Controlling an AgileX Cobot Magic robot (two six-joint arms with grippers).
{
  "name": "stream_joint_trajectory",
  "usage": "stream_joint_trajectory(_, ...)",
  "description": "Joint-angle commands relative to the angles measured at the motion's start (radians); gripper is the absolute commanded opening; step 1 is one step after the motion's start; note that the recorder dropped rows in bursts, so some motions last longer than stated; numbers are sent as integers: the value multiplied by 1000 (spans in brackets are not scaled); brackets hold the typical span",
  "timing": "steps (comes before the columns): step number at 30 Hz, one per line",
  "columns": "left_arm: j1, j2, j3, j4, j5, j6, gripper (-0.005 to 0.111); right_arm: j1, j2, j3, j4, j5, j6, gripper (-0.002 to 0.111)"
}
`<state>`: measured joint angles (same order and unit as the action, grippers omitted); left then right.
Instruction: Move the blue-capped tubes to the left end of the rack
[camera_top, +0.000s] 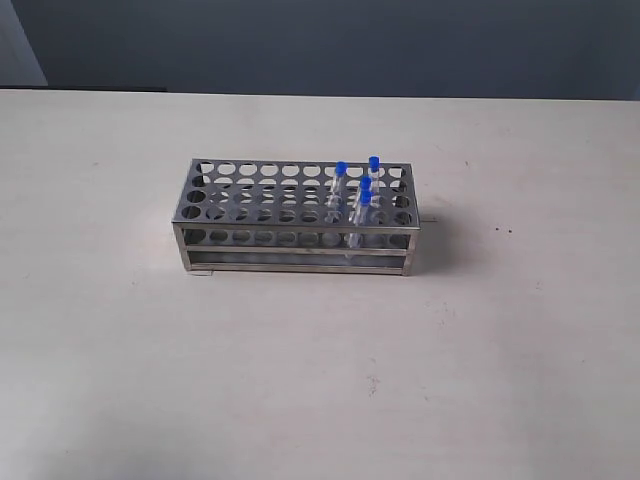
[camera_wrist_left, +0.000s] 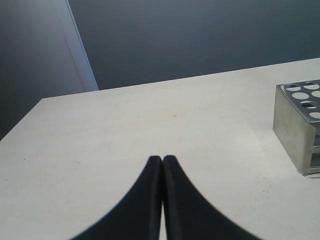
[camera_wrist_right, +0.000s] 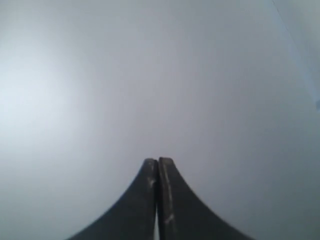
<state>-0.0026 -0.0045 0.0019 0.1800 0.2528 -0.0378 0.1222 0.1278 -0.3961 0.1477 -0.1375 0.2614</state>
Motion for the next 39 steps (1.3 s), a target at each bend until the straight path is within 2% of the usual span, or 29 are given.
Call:
stream_joint_trajectory(1, -7, 4, -2, -2, -13, -3, 0, -4, 294, -312, -347, -30, -6, 0)
stream_joint_trajectory(5, -7, 4, -2, -2, -13, -3, 0, -4, 581, -566, -436, -28, 11, 0)
stream_joint_trajectory(8, -7, 4, -2, -2, -13, -3, 0, 10, 761, -660, -436, 0, 28, 0)
stream_joint_trajectory(11, -7, 4, -2, -2, -13, -3, 0, 77, 913, -655, -460, -21, 28, 0)
stream_joint_trajectory(15, -7, 4, -2, -2, -13, -3, 0, 216, 1122, -601, -613, -115, 28, 2)
stream_joint_trajectory(19, -7, 4, -2, -2, -13, -3, 0, 293, 1320, -575, -673, -210, 33, 14)
stream_joint_trajectory(23, -7, 4, -2, -2, -13, -3, 0, 309, 1494, -575, -673, -331, 107, 32)
stream_joint_trajectory(25, -7, 4, -2, -2, -13, -3, 0, 309, 1560, -575, -676, -400, 136, 38)
stream_joint_trajectory(31, -7, 4, -2, -2, -13, -3, 0, 309, 1663, -575, -826, -503, 170, 38)
stream_joint_trajectory(39, -7, 4, -2, -2, -13, -3, 0, 309, 1754, -565, -845, -541, 204, 38)
